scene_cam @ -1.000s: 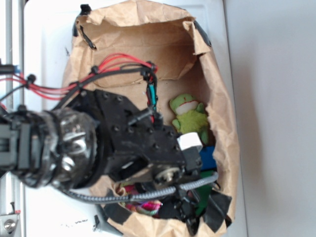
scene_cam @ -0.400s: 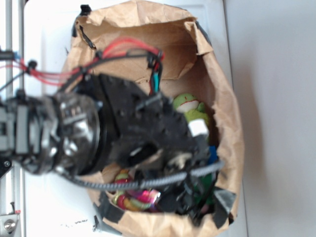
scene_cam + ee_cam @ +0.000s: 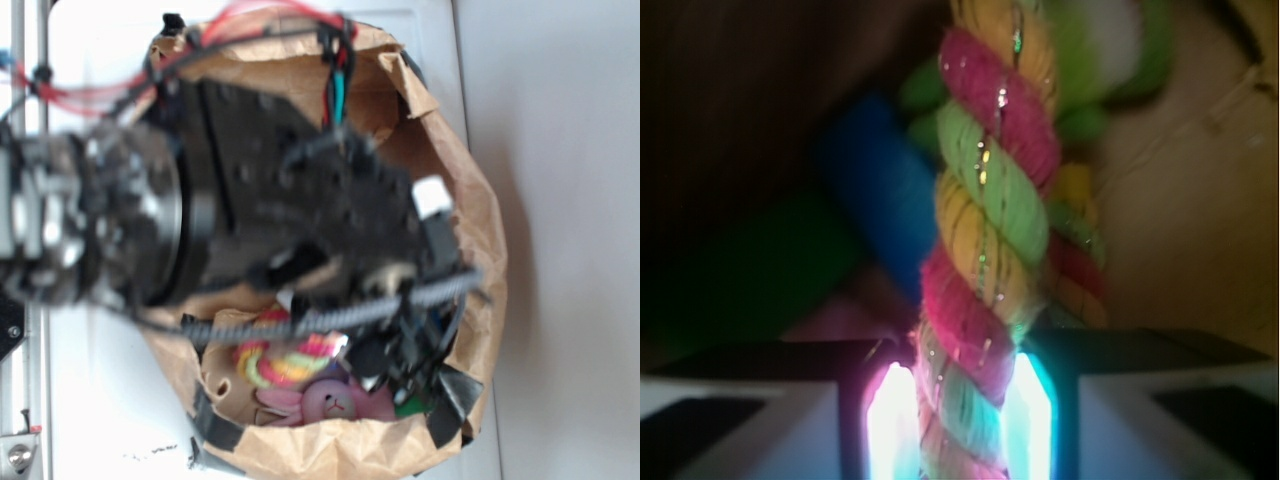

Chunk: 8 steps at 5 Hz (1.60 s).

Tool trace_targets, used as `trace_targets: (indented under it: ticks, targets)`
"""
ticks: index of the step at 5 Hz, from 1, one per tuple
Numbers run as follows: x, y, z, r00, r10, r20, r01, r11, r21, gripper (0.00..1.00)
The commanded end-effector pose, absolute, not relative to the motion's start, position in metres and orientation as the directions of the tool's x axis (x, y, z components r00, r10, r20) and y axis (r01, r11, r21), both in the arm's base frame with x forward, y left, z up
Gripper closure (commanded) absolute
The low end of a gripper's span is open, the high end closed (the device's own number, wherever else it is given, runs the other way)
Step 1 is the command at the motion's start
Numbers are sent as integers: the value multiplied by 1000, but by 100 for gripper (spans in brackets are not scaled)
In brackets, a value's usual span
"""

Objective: Grab the multicolored rope.

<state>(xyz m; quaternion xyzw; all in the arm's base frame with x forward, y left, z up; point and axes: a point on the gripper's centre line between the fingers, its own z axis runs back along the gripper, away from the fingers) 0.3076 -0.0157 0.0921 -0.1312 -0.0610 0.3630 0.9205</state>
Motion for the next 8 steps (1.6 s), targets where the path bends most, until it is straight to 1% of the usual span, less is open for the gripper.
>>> trace_targets:
  ticks: [1,2,3,4,5,6,7,8]
  targets:
    - [316,20,179,746,606,274,-528,790,-311,100]
    - [308,30,194,815,476,331,-395,874,-284,100]
    - [297,38,207,881,267,391,-151,941,-304,100]
    - [296,39,209,914,150,378,-63,970,-233,100]
    - [279,23,216,935,44,353,7,990,-143,100]
    - [264,0,213,941,-24,338,32,999,-19,100]
    - [253,-20,205,938,-20,345,8,999,34,100]
    - [254,-27,195,938,-6,347,-15,998,57,100]
